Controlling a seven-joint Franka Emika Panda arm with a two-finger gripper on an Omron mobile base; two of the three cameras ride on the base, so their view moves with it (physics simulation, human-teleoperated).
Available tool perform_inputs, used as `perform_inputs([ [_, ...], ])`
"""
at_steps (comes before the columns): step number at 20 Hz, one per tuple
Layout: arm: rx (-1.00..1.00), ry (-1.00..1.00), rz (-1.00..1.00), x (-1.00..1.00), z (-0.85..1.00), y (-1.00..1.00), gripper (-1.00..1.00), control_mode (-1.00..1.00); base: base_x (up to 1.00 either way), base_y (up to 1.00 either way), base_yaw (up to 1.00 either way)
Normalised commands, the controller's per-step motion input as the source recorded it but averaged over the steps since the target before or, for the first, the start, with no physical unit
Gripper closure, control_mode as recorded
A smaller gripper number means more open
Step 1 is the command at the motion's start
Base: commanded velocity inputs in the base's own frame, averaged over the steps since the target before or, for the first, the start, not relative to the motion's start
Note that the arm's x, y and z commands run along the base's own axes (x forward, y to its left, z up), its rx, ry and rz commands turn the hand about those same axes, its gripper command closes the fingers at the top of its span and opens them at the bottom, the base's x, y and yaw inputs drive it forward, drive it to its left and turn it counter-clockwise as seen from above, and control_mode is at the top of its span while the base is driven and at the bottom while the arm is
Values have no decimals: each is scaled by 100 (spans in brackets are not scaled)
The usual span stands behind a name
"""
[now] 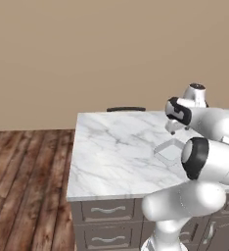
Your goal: Pick the jug and tupperware and place them in the sink. Then turn on the water.
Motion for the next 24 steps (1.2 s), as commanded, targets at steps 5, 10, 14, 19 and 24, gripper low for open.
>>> perform_inputs([
  [5, -16, 35, 0, 9, -7, -1, -100, -100, 0, 0, 0],
  [10, 0, 5, 0, 0, -38, -23, -100, -100, 0, 0, 0],
  [14, 5, 0, 0, 0, -49, -33, -100, -100, 0, 0, 0],
  [19, 2, 2, 0, 0, -33, -26, -100, -100, 0, 0, 0],
  [24, 0, 4, 0, 0, -23, -10, -100, -100, 0, 0, 0],
])
